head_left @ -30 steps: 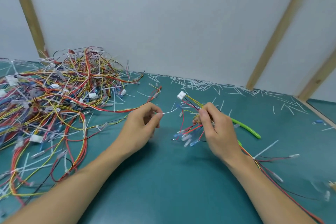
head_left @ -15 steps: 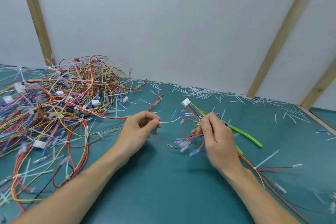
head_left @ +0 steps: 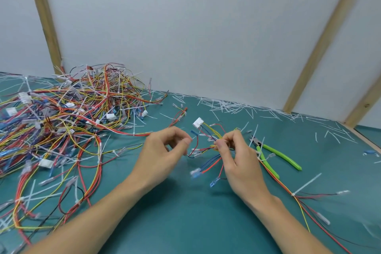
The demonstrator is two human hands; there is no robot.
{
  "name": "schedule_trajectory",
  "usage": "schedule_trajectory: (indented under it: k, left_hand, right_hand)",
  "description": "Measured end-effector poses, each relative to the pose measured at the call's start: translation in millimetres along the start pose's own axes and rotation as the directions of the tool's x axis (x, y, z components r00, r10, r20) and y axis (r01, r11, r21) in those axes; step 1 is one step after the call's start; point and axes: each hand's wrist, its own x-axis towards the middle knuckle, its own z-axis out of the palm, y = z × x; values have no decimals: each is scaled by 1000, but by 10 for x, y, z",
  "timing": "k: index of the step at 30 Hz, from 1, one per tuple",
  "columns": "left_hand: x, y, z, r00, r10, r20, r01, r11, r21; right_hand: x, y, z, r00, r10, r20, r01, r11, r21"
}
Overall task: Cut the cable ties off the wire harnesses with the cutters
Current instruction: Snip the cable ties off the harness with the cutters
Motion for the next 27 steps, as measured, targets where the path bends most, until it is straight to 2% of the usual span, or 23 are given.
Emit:
schedule_trajectory:
  k: [2,4,6,10,13,16,20,22,27]
  left_hand:
    - [-48,25,71,988,-18,154,16,1000,18]
    - [-74,-1,120,947,-54,316,45,998,36]
    - [-91,-29,149,922,-62,381,53,998,34]
    - [-72,-52,180,924,-136,357,154,988,-23]
    - [-50,-59,216,940,-180,291,204,977,-54]
    - [-13,-86,231,932,-278,234,313,941,-128]
    - [-3,-142,238,917,-312,248,358,919,-165]
    - [8,-178,231,924,-296,243,341,924,-170]
    - [51,-189,137,965,-99,244,144,974,-175]
  right_hand:
    - [-5,-32,23,1000,-29,3,29,999,-26]
    - [-15,-45,37,999,-37,31,38,998,-46]
    - [-24,-35,41,997,-31,67,35,998,-58]
    - [-30,-66,38,990,-22,142,34,996,-78]
    - [-31,-104,52,982,-24,190,37,997,-66]
    - [-42,-167,61,967,9,254,-1,999,-32]
    - [-44,-176,53,947,23,320,-24,1000,-1]
    - [-28,-147,24,949,16,315,-21,1000,11]
    - [36,-124,-88,971,-73,227,94,992,-85]
